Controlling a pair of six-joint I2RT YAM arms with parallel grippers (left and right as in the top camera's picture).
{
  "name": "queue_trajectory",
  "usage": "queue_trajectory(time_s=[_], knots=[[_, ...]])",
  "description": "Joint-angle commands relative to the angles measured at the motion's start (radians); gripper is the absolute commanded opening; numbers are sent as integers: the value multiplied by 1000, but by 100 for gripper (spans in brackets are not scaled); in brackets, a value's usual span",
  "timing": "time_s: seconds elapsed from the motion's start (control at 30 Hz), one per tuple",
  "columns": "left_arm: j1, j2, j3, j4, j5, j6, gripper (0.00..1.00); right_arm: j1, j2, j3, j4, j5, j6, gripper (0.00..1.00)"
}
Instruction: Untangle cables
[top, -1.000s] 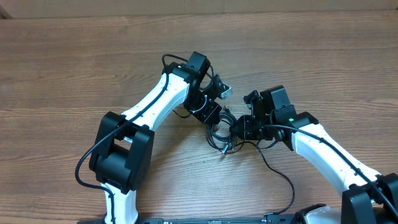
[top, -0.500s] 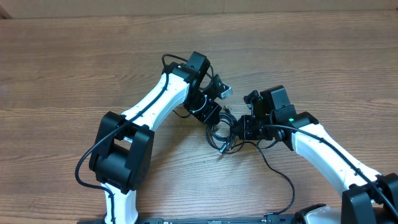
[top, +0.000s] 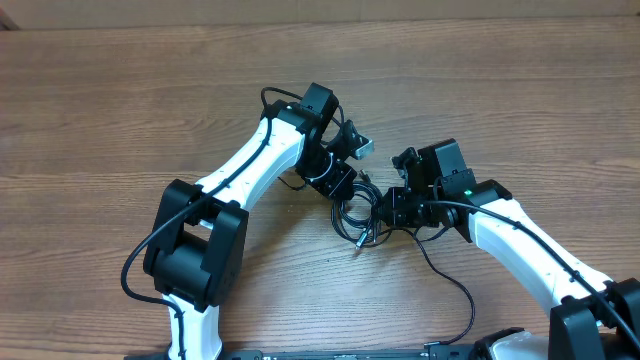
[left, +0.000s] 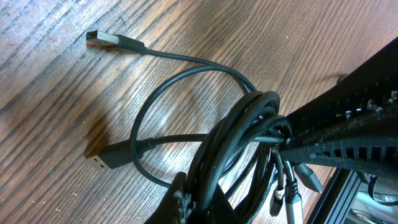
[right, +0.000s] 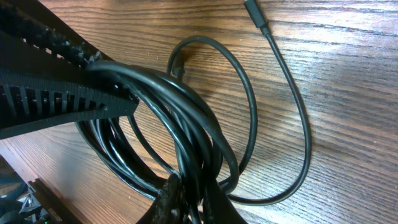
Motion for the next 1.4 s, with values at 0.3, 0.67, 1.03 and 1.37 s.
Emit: queue_trajectory(time_s=[0.3, 0.67, 1.03, 1.37], knots=[[-2, -29, 26, 5, 34, -7, 4, 5, 0, 2, 69, 18, -6, 13], [-2, -29, 26, 12, 34, -11, 4, 5, 0, 2, 22, 18, -6, 13], [-2, -29, 26, 12, 34, -14, 4, 5, 0, 2, -2, 19, -6, 4], [-2, -29, 26, 12, 34, -14, 4, 5, 0, 2, -14, 37, -6, 4]])
